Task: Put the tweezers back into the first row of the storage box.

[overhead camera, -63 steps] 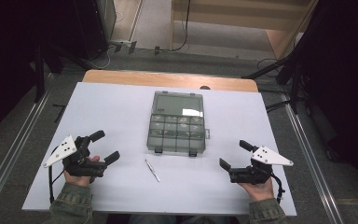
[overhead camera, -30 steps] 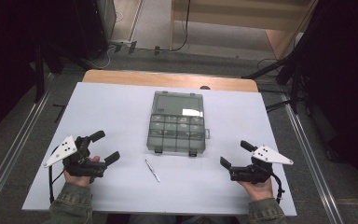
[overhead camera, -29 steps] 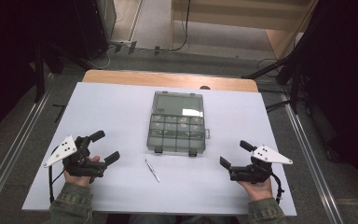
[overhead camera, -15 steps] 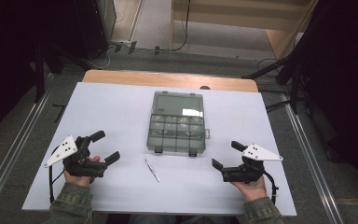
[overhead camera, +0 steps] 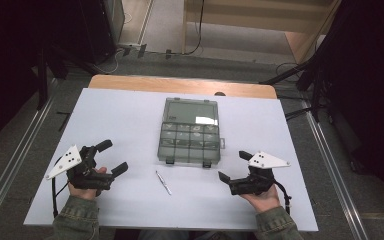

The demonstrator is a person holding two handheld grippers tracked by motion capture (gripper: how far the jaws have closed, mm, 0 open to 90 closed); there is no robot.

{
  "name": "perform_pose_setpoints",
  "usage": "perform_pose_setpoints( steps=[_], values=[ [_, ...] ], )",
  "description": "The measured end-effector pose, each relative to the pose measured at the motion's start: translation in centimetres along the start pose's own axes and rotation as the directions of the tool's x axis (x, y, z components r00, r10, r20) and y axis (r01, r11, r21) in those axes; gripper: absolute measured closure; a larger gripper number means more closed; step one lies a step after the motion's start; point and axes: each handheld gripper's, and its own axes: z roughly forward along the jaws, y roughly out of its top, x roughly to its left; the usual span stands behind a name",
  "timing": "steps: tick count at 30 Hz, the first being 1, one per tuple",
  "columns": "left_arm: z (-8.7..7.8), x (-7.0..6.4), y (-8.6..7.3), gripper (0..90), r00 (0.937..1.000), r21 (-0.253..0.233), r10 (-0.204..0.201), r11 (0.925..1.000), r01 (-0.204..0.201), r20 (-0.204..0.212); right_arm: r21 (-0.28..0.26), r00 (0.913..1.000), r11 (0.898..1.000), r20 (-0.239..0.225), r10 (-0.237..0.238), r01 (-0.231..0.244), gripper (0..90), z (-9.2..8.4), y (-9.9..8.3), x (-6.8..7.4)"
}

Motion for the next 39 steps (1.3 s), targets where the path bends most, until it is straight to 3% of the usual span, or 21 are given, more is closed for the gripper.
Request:
perform_pose_setpoints(
  steps=[22, 39],
  values=[
    [0.0, -0.1, 0.0, 0.0, 1.0000, -0.009, -0.009, 0.9999, 0.009, 0.000, 0.084, 0.9915, 0.993, -0.111, -0.068, 0.078, 0.0, 4.0, 2.7, 3.7],
    [0.1, 0.0, 0.0, 0.0, 1.0000, -0.001, -0.006, 1.0000, 0.006, 0.006, 0.165, 0.9714, 0.974, -0.204, -0.121, 0.156, 0.0, 7.4, 3.2, 6.8]
  ],
)
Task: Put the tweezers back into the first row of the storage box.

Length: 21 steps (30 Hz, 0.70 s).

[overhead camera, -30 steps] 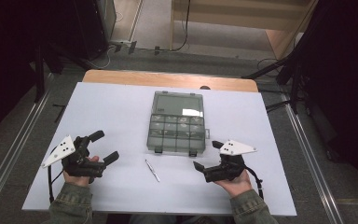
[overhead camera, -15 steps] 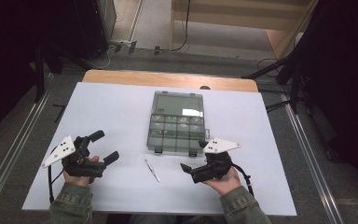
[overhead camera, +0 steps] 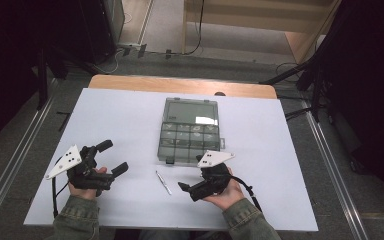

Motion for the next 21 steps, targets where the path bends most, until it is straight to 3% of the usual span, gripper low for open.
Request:
perform_pose_setpoints(
  steps=[7, 8, 14, 21],
  values=[
    [0.0, 0.0, 0.0, 0.0, 1.0000, -0.004, 0.001, 1.0000, -0.001, -0.003, 0.037, 0.9997, 0.999, -0.020, -0.015, 0.016, 0.0, 1.3, 0.7, 0.6],
    [0.0, 0.0, 0.0, 0.0, 1.0000, -0.005, 0.002, 1.0000, -0.002, -0.006, 0.071, 0.9995, 0.997, -0.024, -0.022, 0.023, 0.0, 1.9, 1.2, 0.9],
    [0.0, 0.0, 0.0, 0.0, 1.0000, -0.009, -0.002, 1.0000, 0.002, -0.006, 0.144, 0.9981, 0.988, -0.028, -0.055, 0.059, 0.0, 3.0, 2.2, 1.7],
    [-0.1, -0.1, 0.1, 0.0, 1.0000, -0.016, -0.008, 0.9998, 0.008, -0.003, 0.196, 0.9969, 0.978, -0.015, -0.077, 0.078, 0.0, 4.2, 3.1, 2.3]
  ],
)
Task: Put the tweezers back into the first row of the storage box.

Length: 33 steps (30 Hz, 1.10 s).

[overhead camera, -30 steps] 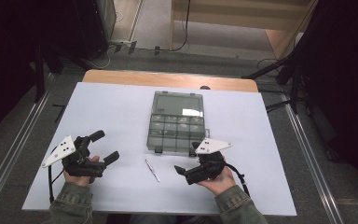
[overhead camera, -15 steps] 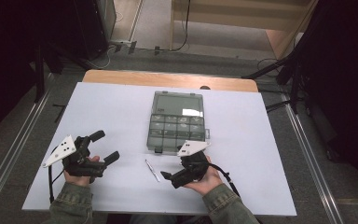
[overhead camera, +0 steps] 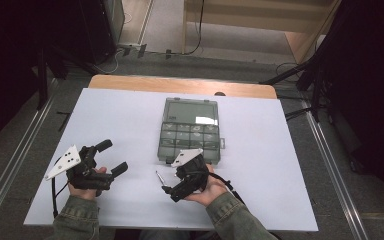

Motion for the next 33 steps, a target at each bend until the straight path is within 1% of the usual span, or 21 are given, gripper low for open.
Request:
perform_pose_setpoints(
  steps=[2, 6, 7, 8, 9, 13, 14, 16, 17, 18, 19, 20, 21, 24, 25, 26, 30, 32, 33],
  values=[
    [0.0, 0.0, 0.0, 0.0, 1.0000, 0.001, 0.000, 1.0000, 0.000, 0.002, 0.025, 1.0000, 1.000, -0.003, 0.000, 0.000, 0.0, 0.4, 0.3, 0.1],
    [0.1, 0.0, 0.0, 0.0, 1.0000, -0.003, 0.002, 1.0000, -0.002, -0.002, 0.084, 0.9998, 0.996, 0.010, -0.019, 0.018, 0.0, 1.1, 1.0, 0.5],
    [0.1, 0.0, 0.0, 0.0, 1.0000, -0.003, 0.004, 1.0000, -0.004, -0.003, 0.107, 0.9988, 0.994, 0.028, -0.039, 0.036, 0.0, 1.4, 1.3, 0.7],
    [0.0, 0.0, 0.0, 0.0, 1.0000, -0.004, 0.004, 1.0000, -0.004, -0.004, 0.124, 0.9980, 0.991, 0.035, -0.052, 0.047, 0.0, 1.6, 1.4, 0.8],
    [0.0, 0.1, 0.0, 0.0, 1.0000, -0.003, 0.006, 1.0000, -0.006, -0.005, 0.142, 0.9981, 0.989, 0.028, -0.056, 0.051, 0.0, 1.8, 1.6, 1.0],
    [0.0, 0.2, 0.0, 0.0, 1.0000, -0.009, 0.004, 1.0000, -0.004, -0.009, 0.201, 0.9975, 0.978, 0.033, -0.062, 0.054, 0.2, 2.8, 2.2, 1.3],
    [0.0, 0.2, 0.0, 0.0, 1.0000, -0.010, 0.003, 0.9999, -0.003, -0.008, 0.214, 0.9978, 0.976, 0.037, -0.054, 0.045, 1.1, 3.0, 2.4, 1.4],
    [0.0, 0.1, 0.0, 0.0, 0.9999, -0.006, 0.008, 1.0000, -0.008, -0.010, 0.234, 0.9977, 0.971, 0.041, -0.054, 0.043, 5.0, 3.3, 2.7, 1.5],
    [-0.1, 0.1, 0.0, 0.0, 0.9999, -0.007, 0.012, 0.9999, -0.012, -0.012, 0.241, 0.9984, 0.970, 0.034, -0.045, 0.036, 7.3, 3.4, 2.9, 1.5],
    [0.0, 0.1, 0.0, 0.0, 0.9999, -0.011, 0.010, 0.9999, -0.010, -0.014, 0.251, 0.9989, 0.968, 0.033, -0.033, 0.024, 11.2, 3.4, 3.0, 1.5],
    [0.0, 0.0, 0.1, 0.0, 0.9998, -0.013, 0.009, 0.9999, -0.009, -0.015, 0.260, 0.9989, 0.966, 0.040, -0.025, 0.013, 17.0, 3.5, 3.2, 1.5],
    [0.0, 0.0, 0.1, 0.0, 0.9999, -0.017, 0.005, 0.9998, -0.005, -0.016, 0.271, 0.9990, 0.963, 0.037, -0.023, 0.012, 20.3, 3.6, 3.3, 1.5],
    [0.0, 0.0, 0.1, 0.0, 0.9999, -0.018, 0.004, 0.9998, -0.004, -0.016, 0.280, 0.9996, 0.960, 0.025, -0.012, 0.005, 23.8, 3.7, 3.4, 1.5],
    [-0.1, 0.0, 0.1, 0.0, 0.9999, -0.019, 0.003, 0.9998, -0.004, -0.016, 0.338, 0.9995, 0.941, 0.027, 0.018, -0.026, 33.9, 4.2, 3.6, 1.4],
    [-0.1, 0.0, 0.1, 0.0, 0.9999, -0.019, 0.002, 0.9998, -0.002, -0.016, 0.346, 0.9992, 0.938, 0.030, 0.026, -0.035, 38.1, 4.3, 3.7, 1.4],
    [-0.1, 0.0, 0.1, 0.0, 0.9999, -0.020, 0.000, 0.9998, 0.000, -0.016, 0.346, 0.9992, 0.938, 0.031, 0.026, -0.035, 42.7, 4.4, 3.8, 1.4],
    [-0.1, 0.1, 0.1, 0.0, 0.9999, -0.018, 0.000, 0.9998, 0.000, -0.014, 0.361, 0.9980, 0.931, 0.050, 0.039, -0.055, 60.9, 4.5, 4.2, 1.3],
    [-0.1, 0.1, 0.1, 0.0, 0.9999, -0.019, 0.000, 0.9998, 0.000, -0.014, 0.379, 0.9972, 0.923, 0.052, 0.053, -0.069, 63.7, 4.7, 4.3, 1.3],
    [-0.1, 0.1, 0.1, 0.0, 0.9999, -0.019, 0.000, 0.9998, 0.000, -0.014, 0.382, 0.9975, 0.922, 0.048, 0.052, -0.067, 65.5, 4.8, 4.3, 1.3]
  ],
)
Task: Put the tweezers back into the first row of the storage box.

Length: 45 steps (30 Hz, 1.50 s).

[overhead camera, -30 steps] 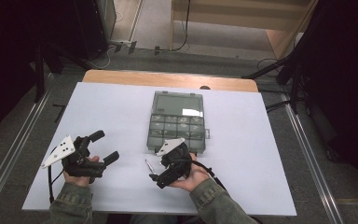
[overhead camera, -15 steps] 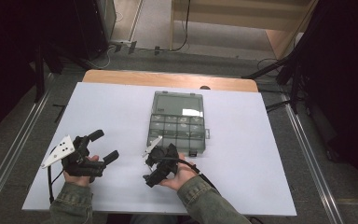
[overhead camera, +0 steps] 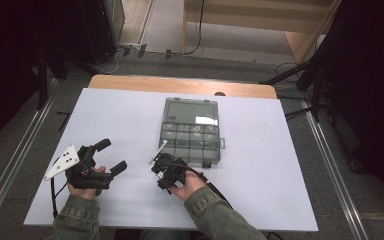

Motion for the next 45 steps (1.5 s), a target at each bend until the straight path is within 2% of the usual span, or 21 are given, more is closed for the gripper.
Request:
perform_pose_setpoints(
  steps=[3, 4, 6, 9, 17, 26, 32, 45],
  values=[
    [0.0, 0.0, 0.0, 0.0, 1.0000, 0.000, 0.001, 1.0000, -0.001, 0.001, 0.028, 0.9999, 0.999, -0.004, -0.017, 0.017, 75.0, 0.3, 0.1, 0.1],
    [0.0, 0.0, 0.0, 0.0, 1.0000, 0.000, 0.000, 1.0000, 0.000, 0.001, 0.032, 0.9995, 0.999, 0.013, -0.028, 0.028, 83.8, 0.3, 0.2, 0.2],
    [0.0, 0.0, 0.0, 0.0, 1.0000, -0.001, -0.001, 1.0000, 0.001, 0.001, 0.046, 0.9994, 0.998, 0.017, -0.031, 0.030, 85.5, 0.3, 0.3, 0.3],
    [0.0, 0.0, 0.0, 0.0, 1.0000, 0.000, 0.000, 1.0000, 0.000, 0.001, 0.059, 0.9995, 0.998, 0.024, -0.020, 0.018, 85.7, 0.2, 0.4, 0.5],
    [0.0, 0.0, 0.0, 0.0, 1.0000, 0.003, 0.002, 1.0000, -0.002, 0.001, 0.041, 0.9996, 0.999, 0.018, -0.022, 0.021, 85.7, -0.2, 0.0, 0.1],
    [0.0, 0.0, 0.0, 0.0, 1.0000, 0.004, 0.002, 1.0000, -0.002, 0.000, 0.002, 0.9999, 1.000, 0.013, -0.001, 0.001, 85.7, -2.0, -1.1, -1.2],
    [0.0, 0.1, 0.0, 0.0, 1.0000, 0.005, 0.001, 1.0000, -0.001, 0.000, -0.020, 0.9998, 1.000, 0.019, -0.012, 0.013, 85.7, -3.2, -1.6, -1.7],
    [0.1, 0.1, 0.0, 0.0, 1.0000, 0.005, 0.002, 1.0000, -0.002, 0.001, -0.061, 0.9990, 0.998, 0.028, 0.034, -0.033, 87.3, -5.1, -2.0, -3.5]
  ],
)
